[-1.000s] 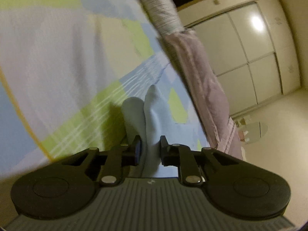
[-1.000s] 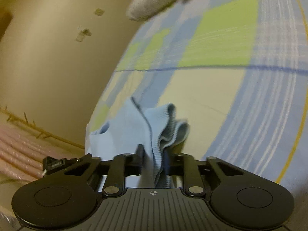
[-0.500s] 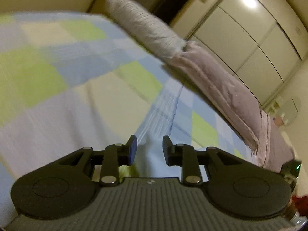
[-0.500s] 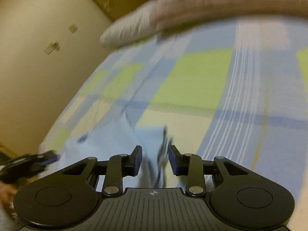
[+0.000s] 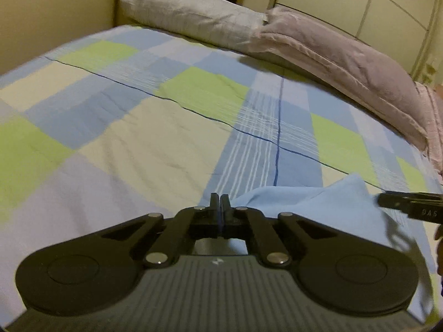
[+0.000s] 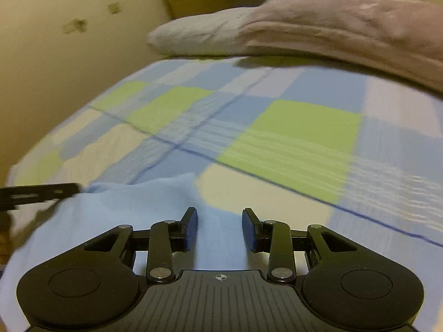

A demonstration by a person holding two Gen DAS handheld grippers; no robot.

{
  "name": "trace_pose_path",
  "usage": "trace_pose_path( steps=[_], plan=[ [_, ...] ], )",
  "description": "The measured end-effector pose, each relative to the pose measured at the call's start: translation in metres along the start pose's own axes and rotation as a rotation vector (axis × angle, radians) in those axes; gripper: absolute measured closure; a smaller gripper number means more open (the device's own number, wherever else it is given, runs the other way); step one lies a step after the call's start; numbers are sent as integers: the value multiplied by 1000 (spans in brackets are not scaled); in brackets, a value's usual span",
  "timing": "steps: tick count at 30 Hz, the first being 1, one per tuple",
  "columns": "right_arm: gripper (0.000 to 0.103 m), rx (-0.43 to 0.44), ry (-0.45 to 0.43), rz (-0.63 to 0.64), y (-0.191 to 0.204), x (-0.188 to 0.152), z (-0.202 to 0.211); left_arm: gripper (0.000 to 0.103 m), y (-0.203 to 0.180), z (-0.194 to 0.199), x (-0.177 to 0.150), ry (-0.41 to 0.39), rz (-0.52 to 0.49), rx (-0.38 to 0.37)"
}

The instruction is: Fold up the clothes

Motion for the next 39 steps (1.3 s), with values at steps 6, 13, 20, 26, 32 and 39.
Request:
trace_pose_path(
  steps=[6, 13, 20, 26, 32, 39],
  plan=[
    [69, -83, -58, -58, -6, -5, 70, 88, -22, 65, -17, 35, 1, 102],
    [69, -122, -45, 1, 38, -53, 119, 83, -55, 93, -76, 108, 2, 95],
    [69, -185, 2, -35, 38, -114, 111, 81, -80, 98, -103, 104, -94, 216],
    [69, -177, -46, -67, 60, -106, 167, 80, -83, 154, -104, 97, -44, 168],
    [68, -204, -21, -138, 87, -130, 207, 75, -89, 198, -120, 88, -83, 153],
    [28, -254, -76, -165, 121, -148, 254, 63, -89, 247, -138, 68, -97, 92]
  ],
)
Point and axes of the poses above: each gripper's, at about its wrist camera, not at the fingertips, and z roughly against the way its jaws point, y to its left, x to its top, the point moved 5 cm from there along -z, roughly the way its jaws point
